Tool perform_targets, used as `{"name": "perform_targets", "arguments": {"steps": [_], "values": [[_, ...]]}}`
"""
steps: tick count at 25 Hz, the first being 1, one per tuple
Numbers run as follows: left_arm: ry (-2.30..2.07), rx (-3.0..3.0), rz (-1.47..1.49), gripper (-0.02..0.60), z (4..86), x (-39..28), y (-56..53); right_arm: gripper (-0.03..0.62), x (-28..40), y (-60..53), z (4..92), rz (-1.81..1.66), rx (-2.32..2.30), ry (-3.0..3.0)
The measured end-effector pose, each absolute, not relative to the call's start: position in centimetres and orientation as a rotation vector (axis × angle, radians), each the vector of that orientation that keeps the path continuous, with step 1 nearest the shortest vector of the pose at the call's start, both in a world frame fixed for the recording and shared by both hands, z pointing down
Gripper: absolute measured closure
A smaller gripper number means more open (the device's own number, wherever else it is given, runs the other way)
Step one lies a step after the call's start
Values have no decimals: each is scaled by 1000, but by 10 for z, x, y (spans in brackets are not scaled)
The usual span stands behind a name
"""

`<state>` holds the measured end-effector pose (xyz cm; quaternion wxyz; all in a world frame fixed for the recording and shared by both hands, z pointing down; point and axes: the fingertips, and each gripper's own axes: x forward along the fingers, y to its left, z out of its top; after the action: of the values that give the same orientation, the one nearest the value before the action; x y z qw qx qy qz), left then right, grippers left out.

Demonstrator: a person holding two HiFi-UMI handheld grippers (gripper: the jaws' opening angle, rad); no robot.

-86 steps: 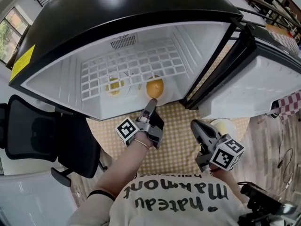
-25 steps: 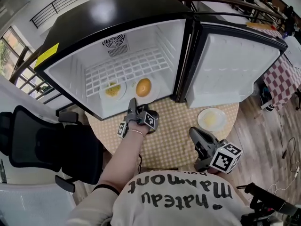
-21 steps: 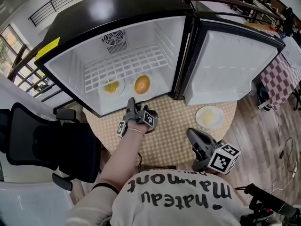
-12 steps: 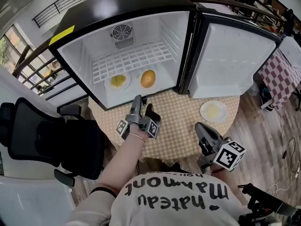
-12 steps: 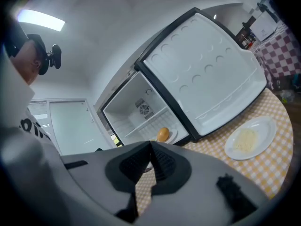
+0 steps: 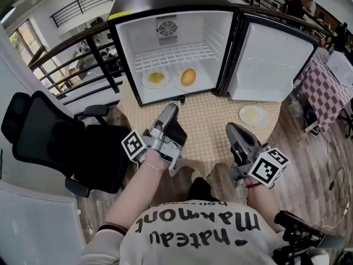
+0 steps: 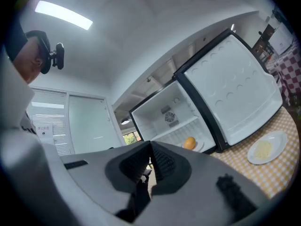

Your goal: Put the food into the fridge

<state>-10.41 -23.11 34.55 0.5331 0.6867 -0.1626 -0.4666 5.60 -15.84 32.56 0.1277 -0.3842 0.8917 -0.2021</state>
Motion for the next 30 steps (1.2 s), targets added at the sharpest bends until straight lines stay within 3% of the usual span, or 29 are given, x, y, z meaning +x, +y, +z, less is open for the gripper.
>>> {"name": "perform_targets", "arguments": {"steps": [4, 11, 18, 30], "values": [[-339, 1892, -1073, 595, 297, -98, -183, 579, 38, -126, 298, -503, -1055, 2610], [-499, 2603, -744, 595, 235, -71, -105, 579, 15, -79, 270, -385, -968, 2693], [-791, 2983, -242, 578, 253, -47, -68, 579, 15, -68, 279, -379, -927, 2769], [-896, 2908, -107, 577, 289, 10, -36, 579, 75, -46, 298, -453, -896, 2897]]}}
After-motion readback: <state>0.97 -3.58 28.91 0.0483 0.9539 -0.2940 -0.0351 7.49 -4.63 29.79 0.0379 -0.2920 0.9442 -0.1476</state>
